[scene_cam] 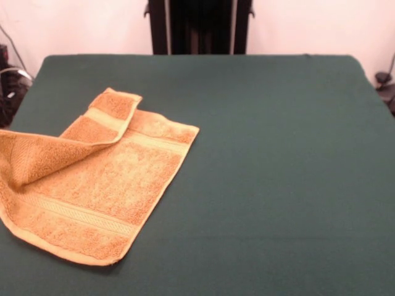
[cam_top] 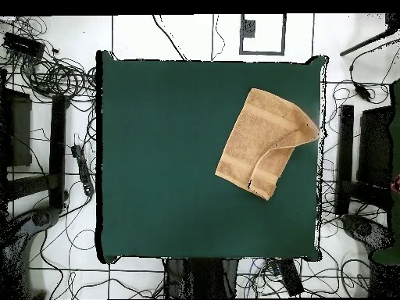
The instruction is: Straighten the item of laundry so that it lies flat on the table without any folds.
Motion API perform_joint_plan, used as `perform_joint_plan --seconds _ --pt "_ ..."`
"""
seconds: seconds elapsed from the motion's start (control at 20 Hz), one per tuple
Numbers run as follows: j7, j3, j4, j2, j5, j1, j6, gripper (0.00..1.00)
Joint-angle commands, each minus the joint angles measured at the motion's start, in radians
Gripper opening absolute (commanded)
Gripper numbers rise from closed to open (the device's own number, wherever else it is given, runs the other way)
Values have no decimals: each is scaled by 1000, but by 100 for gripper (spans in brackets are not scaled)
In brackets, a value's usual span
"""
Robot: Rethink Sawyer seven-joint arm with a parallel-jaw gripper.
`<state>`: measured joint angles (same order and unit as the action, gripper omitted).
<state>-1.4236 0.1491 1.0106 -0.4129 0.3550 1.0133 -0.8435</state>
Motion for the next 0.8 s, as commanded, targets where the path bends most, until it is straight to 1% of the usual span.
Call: perform_joint_plan --seconds 0.05,0.2,0.4,0.8 --pt "399 160 -4 70 55 -29 -134 100" --pt "436 174 -25 74 60 -21 -137 100" --pt "475 179 -64 91 67 -14 -173 100" --pt "571 196 -194 143 76 -8 -253 100"
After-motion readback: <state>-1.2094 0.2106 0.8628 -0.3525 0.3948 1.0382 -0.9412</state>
